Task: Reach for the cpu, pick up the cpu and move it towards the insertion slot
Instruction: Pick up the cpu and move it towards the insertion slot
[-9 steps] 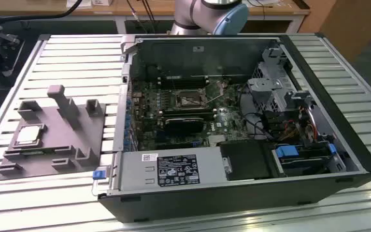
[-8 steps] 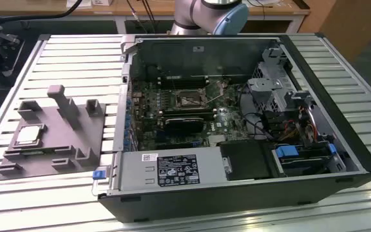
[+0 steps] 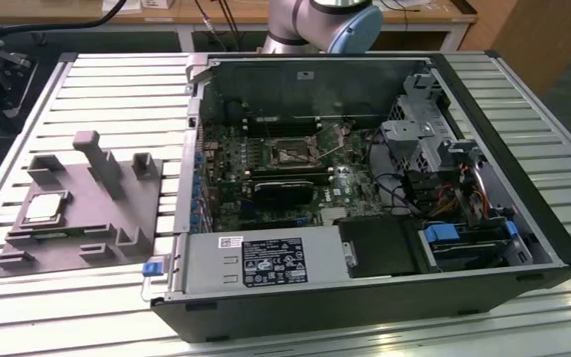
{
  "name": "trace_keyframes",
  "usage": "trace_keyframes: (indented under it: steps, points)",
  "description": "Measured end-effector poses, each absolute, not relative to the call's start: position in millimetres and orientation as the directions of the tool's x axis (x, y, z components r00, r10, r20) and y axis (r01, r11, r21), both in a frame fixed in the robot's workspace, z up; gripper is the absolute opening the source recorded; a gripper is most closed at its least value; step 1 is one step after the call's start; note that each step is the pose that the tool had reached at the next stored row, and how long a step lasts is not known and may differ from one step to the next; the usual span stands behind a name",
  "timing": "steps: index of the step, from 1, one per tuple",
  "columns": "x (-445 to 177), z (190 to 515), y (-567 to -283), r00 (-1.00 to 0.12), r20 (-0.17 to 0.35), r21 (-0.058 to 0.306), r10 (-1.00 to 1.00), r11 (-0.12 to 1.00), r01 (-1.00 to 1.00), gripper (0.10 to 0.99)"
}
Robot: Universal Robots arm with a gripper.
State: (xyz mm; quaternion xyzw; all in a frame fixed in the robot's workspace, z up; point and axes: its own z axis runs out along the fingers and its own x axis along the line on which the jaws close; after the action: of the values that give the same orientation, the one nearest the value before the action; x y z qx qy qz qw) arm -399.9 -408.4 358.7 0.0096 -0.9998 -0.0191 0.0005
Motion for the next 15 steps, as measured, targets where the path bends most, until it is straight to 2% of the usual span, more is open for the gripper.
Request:
trace_keyframes:
  steps: [15]
  points:
    - [-406,342,-408,-1.000,-0.004,0.038,-0.019,0.999,-0.019,0.106]
